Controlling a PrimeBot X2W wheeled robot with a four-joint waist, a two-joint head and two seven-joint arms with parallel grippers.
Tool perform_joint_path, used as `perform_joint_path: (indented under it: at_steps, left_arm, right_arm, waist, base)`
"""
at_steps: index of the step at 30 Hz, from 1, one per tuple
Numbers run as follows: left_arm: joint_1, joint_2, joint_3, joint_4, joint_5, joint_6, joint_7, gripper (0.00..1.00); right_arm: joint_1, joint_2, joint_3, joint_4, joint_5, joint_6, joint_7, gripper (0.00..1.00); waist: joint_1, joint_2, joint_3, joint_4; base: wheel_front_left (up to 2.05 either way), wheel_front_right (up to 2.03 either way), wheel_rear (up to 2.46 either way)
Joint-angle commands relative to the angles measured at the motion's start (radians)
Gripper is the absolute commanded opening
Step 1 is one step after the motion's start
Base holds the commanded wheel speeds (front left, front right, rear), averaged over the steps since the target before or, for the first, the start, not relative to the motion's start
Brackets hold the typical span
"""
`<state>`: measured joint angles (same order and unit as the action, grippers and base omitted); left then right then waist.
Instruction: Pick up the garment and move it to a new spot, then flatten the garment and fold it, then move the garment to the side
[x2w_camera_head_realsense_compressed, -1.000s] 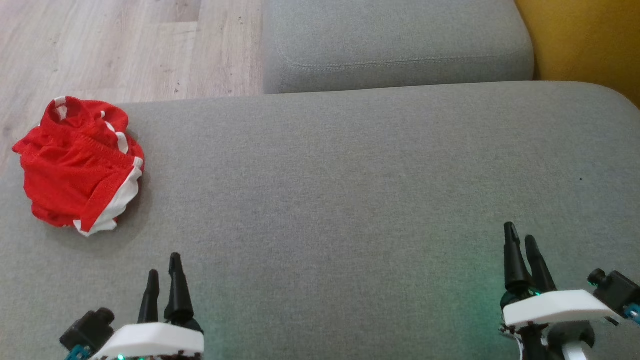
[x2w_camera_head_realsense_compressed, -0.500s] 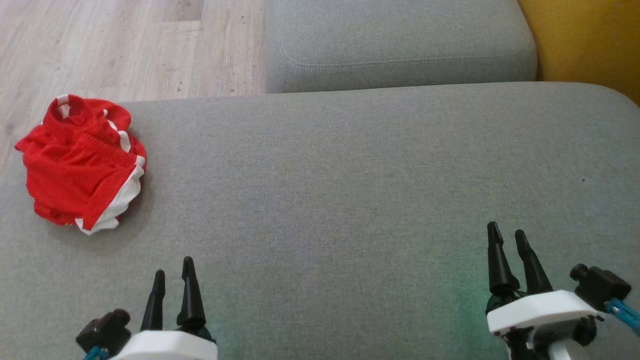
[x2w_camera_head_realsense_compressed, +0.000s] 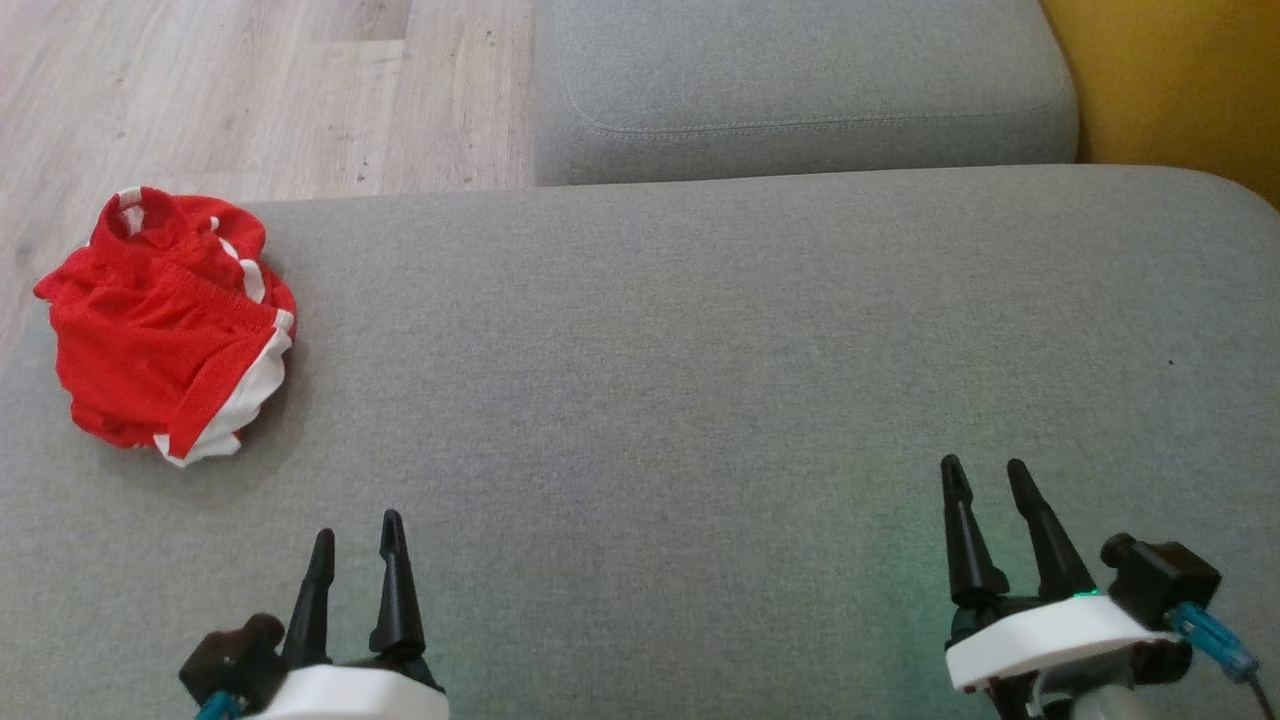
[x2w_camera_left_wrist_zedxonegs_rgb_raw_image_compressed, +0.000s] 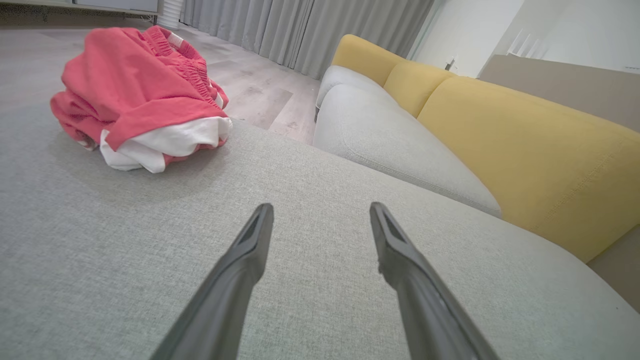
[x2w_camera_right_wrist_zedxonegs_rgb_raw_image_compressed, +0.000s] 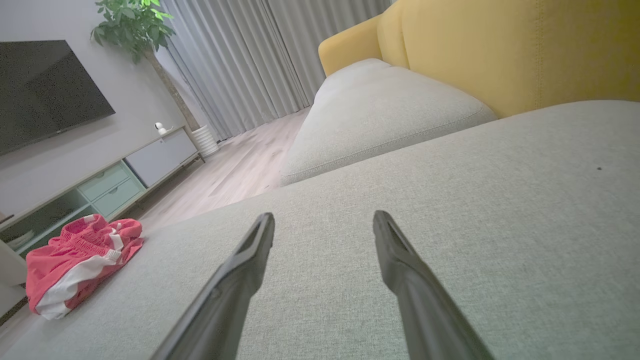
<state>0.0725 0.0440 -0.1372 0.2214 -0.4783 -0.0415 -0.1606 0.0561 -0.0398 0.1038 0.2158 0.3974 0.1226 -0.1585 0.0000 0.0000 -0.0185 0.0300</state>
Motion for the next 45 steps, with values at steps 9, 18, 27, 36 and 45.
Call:
perform_joint_path:
  at_steps: [9,18,27,36,45]
  left_arm:
    - [-0.009,0.008,0.005,-0.023,0.106,0.015,-0.037,1.00]
    - [-0.004,0.008,-0.002,-0.016,0.188,0.027,-0.063,1.00]
    - [0.003,0.008,-0.015,-0.016,0.257,0.038,-0.090,1.00]
    - [0.005,0.008,-0.022,-0.014,0.287,0.046,-0.101,1.00]
    - [0.002,0.011,-0.024,-0.007,0.277,0.050,-0.101,1.00]
  right_arm:
    - [-0.021,-0.009,0.042,-0.046,-0.129,0.007,-0.039,1.00]
    - [-0.018,-0.009,0.066,-0.052,-0.239,0.007,-0.066,1.00]
    - [-0.015,-0.010,0.085,-0.055,-0.350,0.008,-0.092,1.00]
    - [-0.014,-0.010,0.085,-0.042,-0.389,0.008,-0.103,1.00]
    - [-0.018,-0.010,0.081,-0.030,-0.385,0.008,-0.103,1.00]
  waist:
    - [0.0000,0.0000,0.000,0.003]
    - [0.0000,0.0000,-0.003,0.005]
    - [0.0000,0.0000,-0.004,0.008]
    - [0.0000,0.0000,-0.005,0.007]
    - [0.0000,0.0000,-0.003,0.007]
  base:
    - [0.00,0.00,0.00]
    - [0.00,0.00,0.00]
    - [0.00,0.00,0.00]
    - [0.00,0.00,0.00]
    - [0.00,0.00,0.00]
